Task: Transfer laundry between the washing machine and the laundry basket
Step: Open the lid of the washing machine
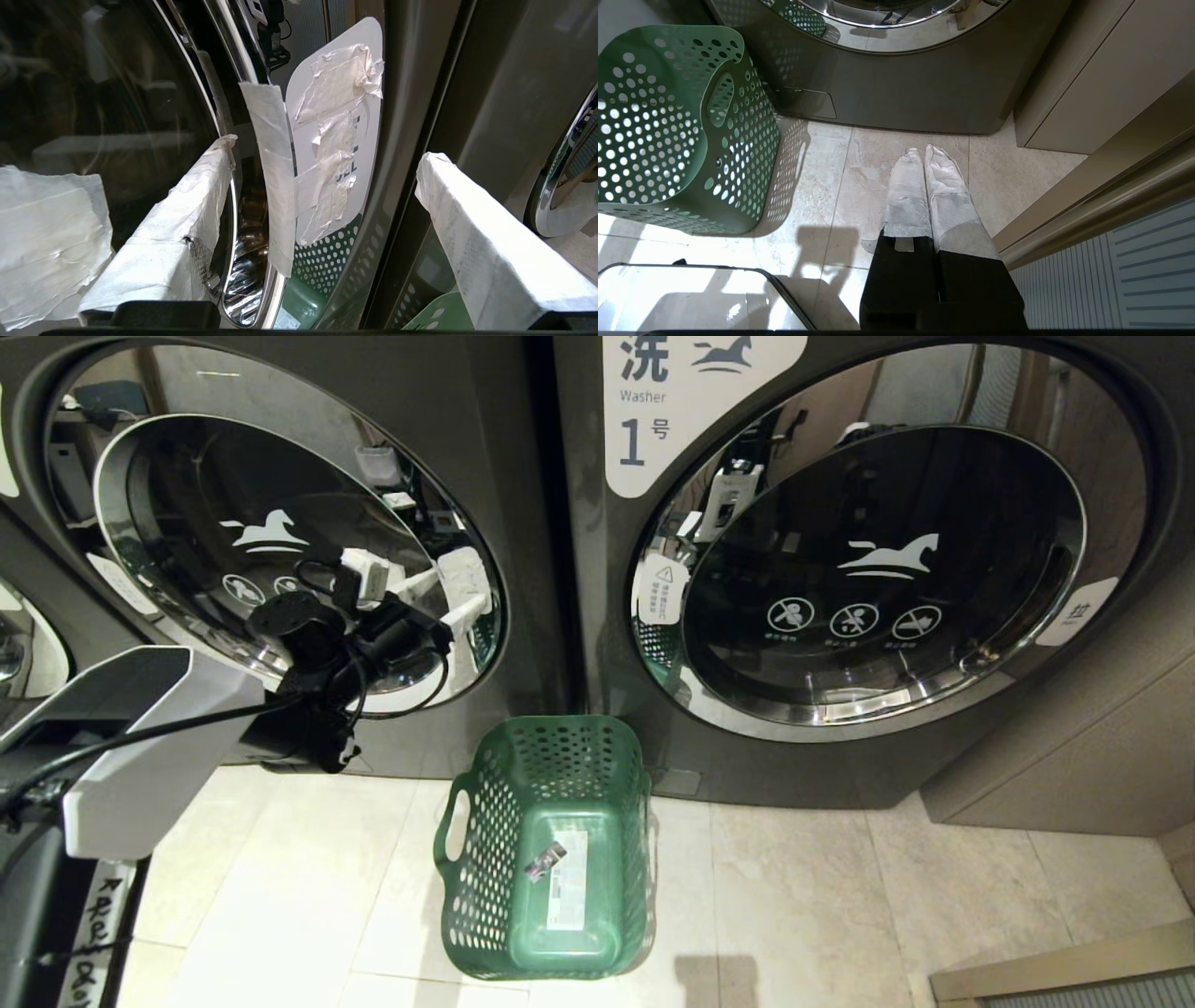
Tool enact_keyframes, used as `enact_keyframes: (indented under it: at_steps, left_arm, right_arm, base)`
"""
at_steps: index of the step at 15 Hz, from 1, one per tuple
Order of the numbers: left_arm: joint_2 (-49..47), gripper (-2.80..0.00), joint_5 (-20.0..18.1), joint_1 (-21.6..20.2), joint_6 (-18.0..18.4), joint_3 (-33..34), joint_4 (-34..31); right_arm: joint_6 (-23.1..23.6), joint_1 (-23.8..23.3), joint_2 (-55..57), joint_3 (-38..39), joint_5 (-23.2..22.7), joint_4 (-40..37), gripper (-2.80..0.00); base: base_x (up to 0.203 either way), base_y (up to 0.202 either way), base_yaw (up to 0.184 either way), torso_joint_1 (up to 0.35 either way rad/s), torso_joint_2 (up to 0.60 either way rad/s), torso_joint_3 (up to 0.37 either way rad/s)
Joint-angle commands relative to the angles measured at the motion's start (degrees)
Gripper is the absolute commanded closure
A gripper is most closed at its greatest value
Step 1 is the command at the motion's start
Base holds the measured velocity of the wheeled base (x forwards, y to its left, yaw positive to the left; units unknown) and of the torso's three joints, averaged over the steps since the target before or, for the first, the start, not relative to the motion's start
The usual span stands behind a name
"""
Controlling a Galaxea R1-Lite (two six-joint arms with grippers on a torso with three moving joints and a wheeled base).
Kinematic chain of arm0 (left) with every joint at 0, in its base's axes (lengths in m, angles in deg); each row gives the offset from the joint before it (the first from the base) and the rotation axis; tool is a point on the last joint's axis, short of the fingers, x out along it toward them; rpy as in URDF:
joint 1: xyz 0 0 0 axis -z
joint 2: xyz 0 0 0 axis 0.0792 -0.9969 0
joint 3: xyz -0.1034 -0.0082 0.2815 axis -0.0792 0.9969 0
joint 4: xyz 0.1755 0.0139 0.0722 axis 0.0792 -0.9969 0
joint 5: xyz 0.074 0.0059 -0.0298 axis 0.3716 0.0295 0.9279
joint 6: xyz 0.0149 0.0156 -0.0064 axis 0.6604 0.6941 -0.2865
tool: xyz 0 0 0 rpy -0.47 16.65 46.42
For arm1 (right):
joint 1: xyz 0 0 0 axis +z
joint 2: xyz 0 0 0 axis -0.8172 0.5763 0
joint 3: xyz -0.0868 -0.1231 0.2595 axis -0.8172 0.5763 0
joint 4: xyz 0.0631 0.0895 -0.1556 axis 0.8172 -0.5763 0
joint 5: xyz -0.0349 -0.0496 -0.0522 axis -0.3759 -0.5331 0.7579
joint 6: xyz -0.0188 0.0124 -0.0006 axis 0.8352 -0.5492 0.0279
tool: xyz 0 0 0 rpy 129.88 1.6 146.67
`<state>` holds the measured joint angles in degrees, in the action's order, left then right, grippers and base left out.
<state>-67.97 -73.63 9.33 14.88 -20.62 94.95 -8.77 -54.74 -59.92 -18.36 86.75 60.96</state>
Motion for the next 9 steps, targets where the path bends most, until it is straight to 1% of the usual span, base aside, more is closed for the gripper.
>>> enact_keyframes:
  at_steps: [1, 3, 5, 9]
  left_arm:
    - [-0.59, -2.8, -0.5, -0.04, -0.09, -0.48, 0.41]
    - [-0.59, -2.8, -0.99, -0.04, -0.18, -0.48, 0.41]
    - [-0.59, -2.8, -3.77, -0.04, -0.18, -0.39, 0.41]
    - [-0.98, -2.8, -5.05, -0.04, -0.18, -0.6, 0.33]
  right_arm:
    - [0.04, 0.01, -0.04, 0.0, 0.0, 0.01, 0.0]
    - [0.04, 0.01, -0.04, 0.0, 0.0, 0.01, 0.0]
    - [0.04, 0.01, -0.01, 0.0, 0.0, 0.01, 0.0]
    - [0.04, 0.01, -0.04, 0.0, -0.05, 0.01, 0.0]
  base:
    - [0.0, 0.0, 0.0, 0.0, 0.0, 0.0]
    - [0.0, 0.0, 0.0, 0.0, 0.0, 0.0]
    - [0.0, 0.0, 0.0, 0.0, 0.0, 0.0]
    - [0.0, 0.0, 0.0, 0.0, 0.0, 0.0]
